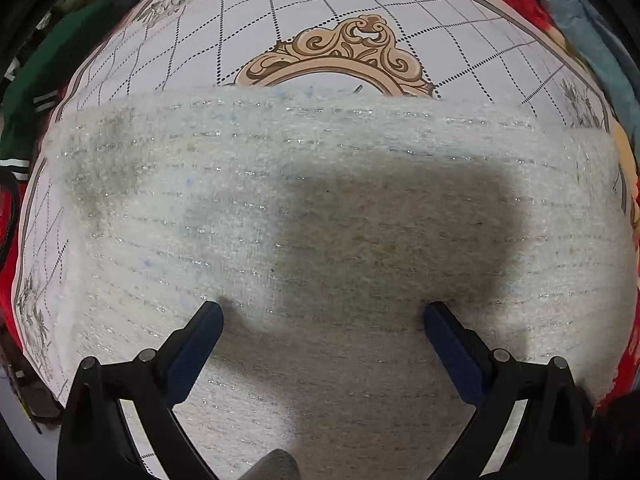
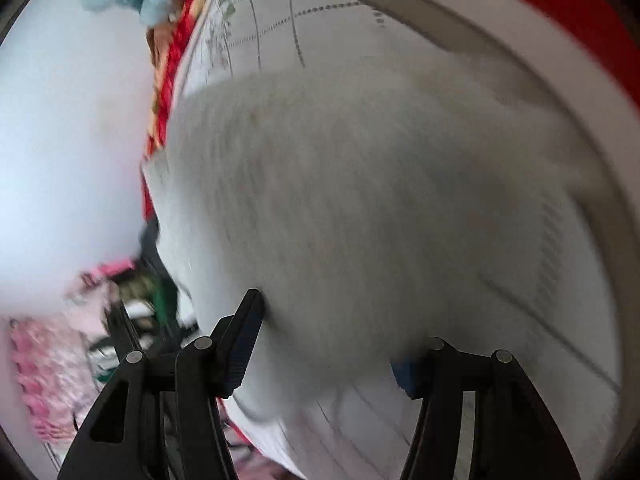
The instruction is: Fold large clothes
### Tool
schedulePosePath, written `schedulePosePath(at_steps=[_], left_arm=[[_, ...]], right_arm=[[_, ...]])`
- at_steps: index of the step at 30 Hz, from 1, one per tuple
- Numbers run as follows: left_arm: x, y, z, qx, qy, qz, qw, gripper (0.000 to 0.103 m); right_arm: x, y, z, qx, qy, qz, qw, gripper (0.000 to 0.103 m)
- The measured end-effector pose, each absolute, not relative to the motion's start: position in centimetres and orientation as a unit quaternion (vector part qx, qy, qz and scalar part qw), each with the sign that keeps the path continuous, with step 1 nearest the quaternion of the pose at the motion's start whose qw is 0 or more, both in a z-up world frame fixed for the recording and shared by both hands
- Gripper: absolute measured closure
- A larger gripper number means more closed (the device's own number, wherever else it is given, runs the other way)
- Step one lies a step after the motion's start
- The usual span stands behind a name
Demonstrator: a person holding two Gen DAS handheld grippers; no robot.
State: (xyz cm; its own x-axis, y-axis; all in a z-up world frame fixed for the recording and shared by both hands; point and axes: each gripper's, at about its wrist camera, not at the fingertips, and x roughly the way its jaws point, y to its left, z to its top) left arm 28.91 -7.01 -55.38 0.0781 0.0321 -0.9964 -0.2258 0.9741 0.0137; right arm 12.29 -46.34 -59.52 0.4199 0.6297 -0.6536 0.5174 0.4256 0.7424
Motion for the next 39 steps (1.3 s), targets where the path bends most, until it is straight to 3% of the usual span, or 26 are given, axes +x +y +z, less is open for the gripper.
schedulePosePath(at_steps=[7,8,10,12,18,20,22,24,26,30,36,38,39], left_arm=[[29.4,-7.6,-55.0,-0.052,0.666,0.098,0.738,0.000],[29.6,-7.7,-55.0,-0.051,0.666,0.098,0.737,0.000],[29.9,-7.7,-54.9,-0.051,0.666,0.099,0.738,0.000],[30.1,-7.9,-54.9,-0.051,0.667,0.098,0.737,0.000],[30.1,-10.0,-54.6,-0.051,0.670,0.080,0.737,0.000],[30.1,-10.7,-54.6,-0.043,0.669,0.082,0.737,0.000],[30.1,-10.9,-54.8,-0.052,0.673,0.081,0.733,0.000],[29.9,-11.0,-54.7,-0.063,0.678,0.077,0.728,0.000],[30.0,-11.4,-53.8,-0.058,0.675,0.073,0.732,0.000],[30.5,-12.8,-52.4,-0.038,0.660,0.053,0.748,0.000],[30.8,-13.4,-54.7,-0.044,0.672,0.054,0.738,0.000],[30.6,-13.9,-54.6,-0.039,0.666,0.054,0.743,0.000],[30.7,-14.0,-54.6,-0.038,0.667,0.055,0.743,0.000]], right_arm=[[16.2,-44.0,-61.7,0.570,0.483,0.065,0.662,0.041],[16.4,-44.1,-61.6,0.571,0.482,0.070,0.660,0.043],[16.7,-44.3,-61.7,0.582,0.479,0.082,0.652,0.067],[16.7,-44.5,-61.0,0.580,0.474,0.086,0.656,0.075],[16.4,-44.1,-53.2,0.510,0.454,0.111,0.722,0.079],[16.7,-44.1,-53.1,0.478,0.472,0.105,0.733,0.077],[16.8,-45.4,-55.5,0.486,0.498,0.079,0.714,0.059],[16.5,-46.8,-58.2,0.500,0.517,0.052,0.693,0.054],[15.6,-47.7,-59.5,0.529,0.507,0.047,0.679,0.041],[13.1,-49.3,-59.9,0.574,0.464,0.038,0.673,0.033],[16.2,-47.8,-62.0,0.590,0.455,0.061,0.664,0.031],[17.7,-47.0,-62.0,0.581,0.457,0.067,0.670,0.052],[18.0,-46.9,-62.0,0.583,0.455,0.069,0.670,0.070]])
